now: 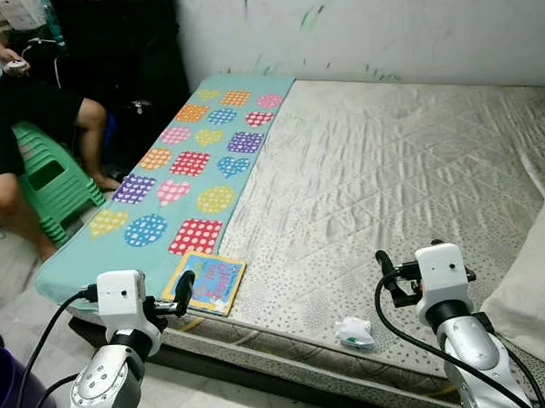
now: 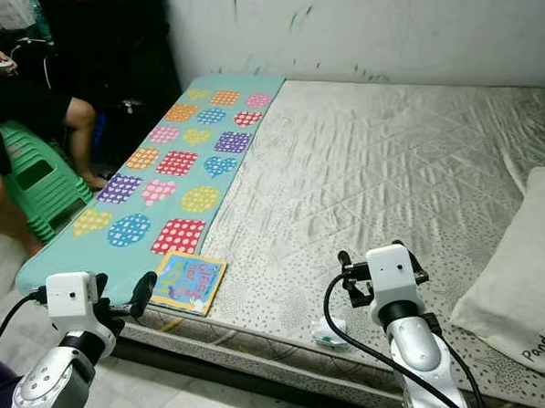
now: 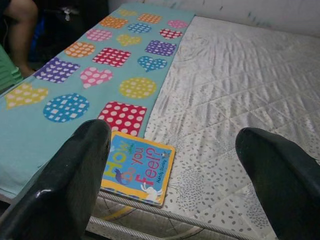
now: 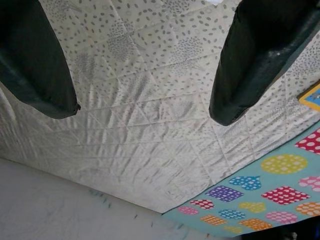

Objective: Clean up the room

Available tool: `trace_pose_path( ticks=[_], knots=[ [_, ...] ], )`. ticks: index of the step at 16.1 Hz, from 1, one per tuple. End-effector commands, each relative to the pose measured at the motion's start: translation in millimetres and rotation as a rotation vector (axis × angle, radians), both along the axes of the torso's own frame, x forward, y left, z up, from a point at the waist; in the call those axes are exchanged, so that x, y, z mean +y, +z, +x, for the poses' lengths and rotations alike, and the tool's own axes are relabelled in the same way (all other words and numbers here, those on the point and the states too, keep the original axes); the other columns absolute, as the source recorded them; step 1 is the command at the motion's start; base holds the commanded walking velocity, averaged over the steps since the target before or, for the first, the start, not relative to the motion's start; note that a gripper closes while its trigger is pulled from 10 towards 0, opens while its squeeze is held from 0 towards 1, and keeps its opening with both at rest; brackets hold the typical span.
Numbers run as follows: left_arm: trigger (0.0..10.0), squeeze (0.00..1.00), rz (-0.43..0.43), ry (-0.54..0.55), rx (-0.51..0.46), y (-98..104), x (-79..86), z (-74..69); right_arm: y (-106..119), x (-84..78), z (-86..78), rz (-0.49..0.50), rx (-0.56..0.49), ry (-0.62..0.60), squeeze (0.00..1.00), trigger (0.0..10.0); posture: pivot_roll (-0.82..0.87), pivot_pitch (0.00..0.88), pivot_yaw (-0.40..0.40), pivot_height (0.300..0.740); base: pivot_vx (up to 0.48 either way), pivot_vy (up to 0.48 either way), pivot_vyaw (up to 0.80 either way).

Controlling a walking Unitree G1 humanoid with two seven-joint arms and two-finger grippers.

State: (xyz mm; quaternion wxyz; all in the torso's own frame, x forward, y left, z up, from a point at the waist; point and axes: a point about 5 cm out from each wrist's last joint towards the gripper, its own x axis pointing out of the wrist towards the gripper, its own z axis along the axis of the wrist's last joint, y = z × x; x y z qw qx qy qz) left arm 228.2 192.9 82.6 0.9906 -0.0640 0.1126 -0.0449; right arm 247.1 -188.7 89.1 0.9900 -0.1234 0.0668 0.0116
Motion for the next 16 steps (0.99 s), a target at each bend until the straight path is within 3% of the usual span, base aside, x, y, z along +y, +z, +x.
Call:
trace_pose_path(
  ticks=[1, 12, 16],
  knots=[
    [10.0, 0.0, 0.009, 0.007, 0.009, -0.3, 2.2, 1.3, 3.5, 2.4, 1.6, 0.01, -0.017, 0.015, 0.0, 10.0, -0.18, 0.0, 0.043, 0.74, 0.0, 0.0, 0.0],
    [10.0, 0.0, 0.014, 0.002, -0.023, 5.2, -2.0, 5.3, 9.0, 1.6, 5.9, 0.05, -0.053, -0.01, 0.0, 10.0, -0.18, 0.0, 0.048, 0.74, 0.0, 0.0, 0.0],
    [10.0, 0.0, 0.028, -0.006, -0.037, 6.9, -2.4, 9.2, 11.2, 1.9, 12.1, 0.064, -0.088, -0.046, 0.0, 10.0, -0.18, 0.0, 0.084, 0.74, 0.0, 0.0, 0.0]
  ],
)
